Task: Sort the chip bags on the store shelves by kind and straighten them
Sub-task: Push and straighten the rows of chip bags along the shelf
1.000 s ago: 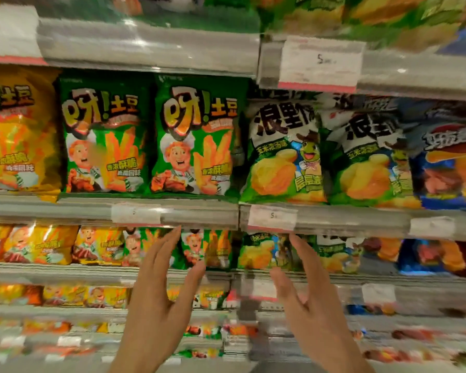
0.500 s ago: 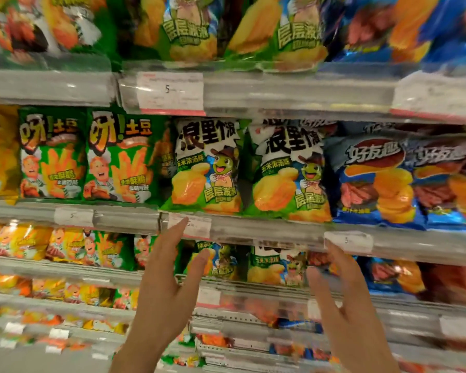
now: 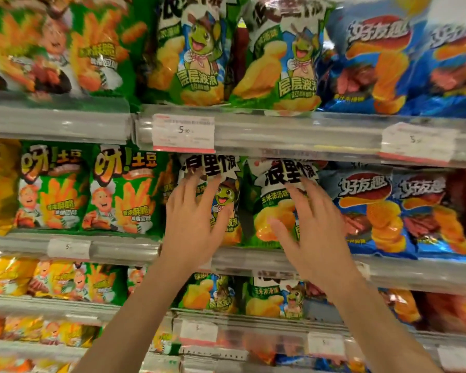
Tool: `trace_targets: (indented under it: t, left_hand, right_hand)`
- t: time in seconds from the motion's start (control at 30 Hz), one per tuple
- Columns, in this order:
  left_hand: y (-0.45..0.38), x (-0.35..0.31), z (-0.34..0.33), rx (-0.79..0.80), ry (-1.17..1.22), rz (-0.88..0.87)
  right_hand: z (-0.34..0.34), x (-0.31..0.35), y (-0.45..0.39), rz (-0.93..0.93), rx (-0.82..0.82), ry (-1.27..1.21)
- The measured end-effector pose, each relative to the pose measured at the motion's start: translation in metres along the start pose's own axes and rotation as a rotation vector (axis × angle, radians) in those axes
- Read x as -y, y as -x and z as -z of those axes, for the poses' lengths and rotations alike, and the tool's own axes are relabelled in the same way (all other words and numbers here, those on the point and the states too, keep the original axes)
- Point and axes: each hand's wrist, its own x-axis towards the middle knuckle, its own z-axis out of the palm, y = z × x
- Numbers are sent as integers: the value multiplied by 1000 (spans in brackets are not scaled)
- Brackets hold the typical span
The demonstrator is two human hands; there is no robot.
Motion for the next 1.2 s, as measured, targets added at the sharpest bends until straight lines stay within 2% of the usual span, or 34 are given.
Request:
trace_targets:
  t: [0.17,0.33,0.6,0.73,0.9,0.97,1.1,1.2]
  left_hand:
    - [-17,17,-26,131,-154,-22]
    - [-17,23,-38,144,-209,-36]
    - [-18,22,-40,148,-244,-21]
    - [-17,20,-35,139,-161,-2]
    - [-15,27,-22,129,118,205]
    - [-20,30,-18,152,178,274]
    - [-24,35,-19,137,218,292]
    - [-20,37,-24,140,246,260]
  right_hand:
    - [-24,6,-38,1,53,198]
    - [-44,-3,-46,-39,200,322]
    - [-47,-2,-45,-49,256,367]
    - [-43,-1,-49,-42,213,265]
    - [-33,23,-66,79,95,86]
    - [-35,39,-73,91,181,-19]
    - [-44,57,-83,-12,492,-130]
    - [-45,61,-87,-61,582,-236]
